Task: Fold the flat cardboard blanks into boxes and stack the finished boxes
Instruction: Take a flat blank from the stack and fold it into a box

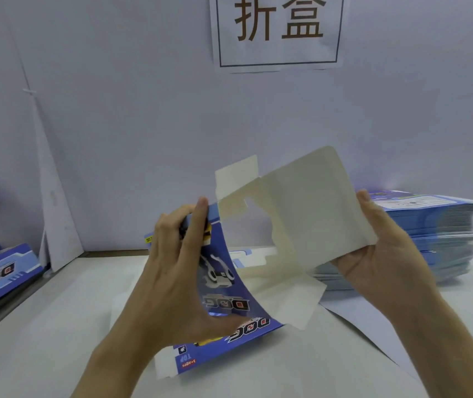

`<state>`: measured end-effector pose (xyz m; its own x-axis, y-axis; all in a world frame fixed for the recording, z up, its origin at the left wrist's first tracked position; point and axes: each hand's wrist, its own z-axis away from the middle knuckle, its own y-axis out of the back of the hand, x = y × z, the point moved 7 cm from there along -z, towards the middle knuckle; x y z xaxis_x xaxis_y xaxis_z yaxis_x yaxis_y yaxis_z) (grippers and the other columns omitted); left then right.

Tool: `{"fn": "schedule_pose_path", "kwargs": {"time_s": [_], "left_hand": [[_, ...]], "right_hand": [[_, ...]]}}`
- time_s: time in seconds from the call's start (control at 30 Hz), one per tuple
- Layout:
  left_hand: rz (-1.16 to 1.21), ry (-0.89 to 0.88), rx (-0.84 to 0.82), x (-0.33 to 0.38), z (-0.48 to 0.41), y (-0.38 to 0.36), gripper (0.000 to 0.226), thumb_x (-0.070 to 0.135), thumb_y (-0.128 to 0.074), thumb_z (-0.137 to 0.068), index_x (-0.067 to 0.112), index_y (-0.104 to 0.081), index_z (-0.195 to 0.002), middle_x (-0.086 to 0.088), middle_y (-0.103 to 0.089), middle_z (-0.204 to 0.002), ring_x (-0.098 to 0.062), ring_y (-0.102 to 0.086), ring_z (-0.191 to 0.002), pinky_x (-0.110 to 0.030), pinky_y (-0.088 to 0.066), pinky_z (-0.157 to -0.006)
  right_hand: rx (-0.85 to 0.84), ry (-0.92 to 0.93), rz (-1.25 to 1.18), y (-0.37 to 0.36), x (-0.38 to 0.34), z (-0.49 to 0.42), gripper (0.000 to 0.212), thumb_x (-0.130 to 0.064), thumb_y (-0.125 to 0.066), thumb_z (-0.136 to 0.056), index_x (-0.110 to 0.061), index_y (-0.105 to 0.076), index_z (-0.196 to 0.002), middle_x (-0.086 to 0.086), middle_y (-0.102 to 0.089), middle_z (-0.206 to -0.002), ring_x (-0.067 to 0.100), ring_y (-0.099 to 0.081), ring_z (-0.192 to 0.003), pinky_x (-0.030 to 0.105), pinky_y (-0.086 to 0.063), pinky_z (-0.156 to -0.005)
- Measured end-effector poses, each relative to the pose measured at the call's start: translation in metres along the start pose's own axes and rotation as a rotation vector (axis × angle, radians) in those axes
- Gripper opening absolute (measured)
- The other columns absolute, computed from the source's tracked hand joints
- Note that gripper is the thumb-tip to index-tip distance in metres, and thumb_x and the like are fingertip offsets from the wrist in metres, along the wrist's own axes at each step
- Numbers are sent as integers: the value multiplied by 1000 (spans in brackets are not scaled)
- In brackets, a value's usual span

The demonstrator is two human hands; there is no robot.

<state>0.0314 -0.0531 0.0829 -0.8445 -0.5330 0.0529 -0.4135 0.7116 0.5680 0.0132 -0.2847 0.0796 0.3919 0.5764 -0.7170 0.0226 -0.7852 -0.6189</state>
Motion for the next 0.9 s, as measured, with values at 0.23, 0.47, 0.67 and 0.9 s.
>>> {"fn": "schedule_pose_path", "kwargs": {"time_s": [0.23,0.47,0.67,0.9], "left_hand": [[6,-18,-10,6,-4,-2,144,70,-80,-46,30,9,-152,-1,-24,-142,-23,-36,-129,-37,-47,-99],[-40,-38,35,9,-5,-1,133,76,-73,-53,23,1,-150,-6,-26,-140,-21,-29,-131,-42,-41,-100],[79,192,195,-3,-4,9,137,66,-74,-48,21,2,-153,7,-27,-135,2,-34,-122,-9,-30,-102],[537,589,332,-23,5,-1,139,71,-79,-39,41,-3,-151,26,-33,-139,-6,-36,-136,-34,-38,-108]], "right_hand": [[17,62,229,-2,-8,1,21,-29,-66,-71,-20,-80,-84,0,-76,-91,9,-71,-77,20,-56,-61],[36,178,368,-5,-14,8,20,-33,-66,-75,-23,-80,-86,-2,-76,-90,8,-69,-76,19,-56,-62],[-79,73,281,-11,2,0,40,-9,-32,-99,-20,-59,-126,2,-69,-108,17,-68,-90,32,-52,-83],[-589,-5,880,-49,67,24,94,-24,-82,-72,-61,-24,-135,-43,-47,-132,-18,-42,-125,3,-38,-93]]}}
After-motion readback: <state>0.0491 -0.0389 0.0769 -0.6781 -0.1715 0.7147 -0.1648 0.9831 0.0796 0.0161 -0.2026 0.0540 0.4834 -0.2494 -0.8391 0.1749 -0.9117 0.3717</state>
